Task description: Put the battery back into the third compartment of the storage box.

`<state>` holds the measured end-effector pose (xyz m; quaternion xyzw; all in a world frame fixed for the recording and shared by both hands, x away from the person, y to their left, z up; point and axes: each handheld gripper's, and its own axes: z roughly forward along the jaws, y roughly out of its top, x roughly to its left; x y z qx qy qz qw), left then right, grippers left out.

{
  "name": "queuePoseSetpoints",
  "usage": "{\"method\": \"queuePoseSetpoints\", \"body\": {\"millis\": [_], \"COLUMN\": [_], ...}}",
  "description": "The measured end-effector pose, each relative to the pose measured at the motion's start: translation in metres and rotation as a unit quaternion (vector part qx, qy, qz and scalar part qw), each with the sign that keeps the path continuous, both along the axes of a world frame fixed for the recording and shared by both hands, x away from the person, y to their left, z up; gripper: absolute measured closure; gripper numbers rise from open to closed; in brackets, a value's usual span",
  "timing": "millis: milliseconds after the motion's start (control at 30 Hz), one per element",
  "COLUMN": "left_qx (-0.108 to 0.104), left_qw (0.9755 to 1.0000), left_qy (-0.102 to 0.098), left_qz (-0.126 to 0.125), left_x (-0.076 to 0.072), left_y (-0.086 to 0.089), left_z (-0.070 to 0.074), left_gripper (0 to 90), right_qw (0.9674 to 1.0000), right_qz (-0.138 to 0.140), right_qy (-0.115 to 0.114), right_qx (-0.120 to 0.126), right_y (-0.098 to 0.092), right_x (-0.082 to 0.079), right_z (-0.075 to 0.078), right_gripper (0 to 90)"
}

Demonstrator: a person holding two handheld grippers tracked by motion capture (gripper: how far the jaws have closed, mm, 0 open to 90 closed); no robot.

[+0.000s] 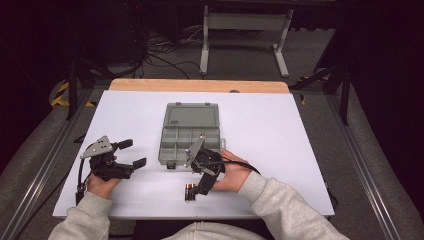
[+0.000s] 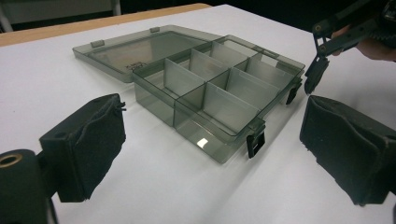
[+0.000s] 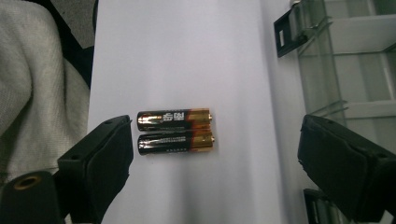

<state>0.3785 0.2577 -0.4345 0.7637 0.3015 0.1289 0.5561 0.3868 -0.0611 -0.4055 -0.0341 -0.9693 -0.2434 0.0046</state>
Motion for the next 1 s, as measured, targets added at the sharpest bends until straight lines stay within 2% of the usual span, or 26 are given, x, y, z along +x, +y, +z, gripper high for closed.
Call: {"method": "queuePoseSetpoints", "body": {"millis": [500,667,833,1000], "left_qx": [0.001,0.000,-0.001,-0.004], "left_qw": [1.0000,1.0000,1.0000,1.0000], "left_qy": [0.000,0.001,-0.001,0.001], "left_qz": [0.000,-0.002,0.000,-0.001], "left_x": [0.000,0.000,0.001,0.000], "left_y": [0.000,0.000,0.000,0.000], "left_z": [0.000,0.000,0.000,-0.001], "left_gripper": [7.2,7.2,7.2,7.2], "right_qw": [0.9991,0.9990,0.9992,0.9995], "right_qz": [0.016,0.022,0.021,0.021], "right_qy": [0.028,0.033,0.026,0.014], "right_qx": [-0.026,-0.023,-0.021,-0.016], "right_y": [0.005,0.006,0.007,0.007], "right_x": [-0.012,-0.016,-0.018,-0.019], "right_z": [-0.019,-0.022,-0.025,-0.025], "right_gripper": [10.7,11.2,14.2,22.5]}}
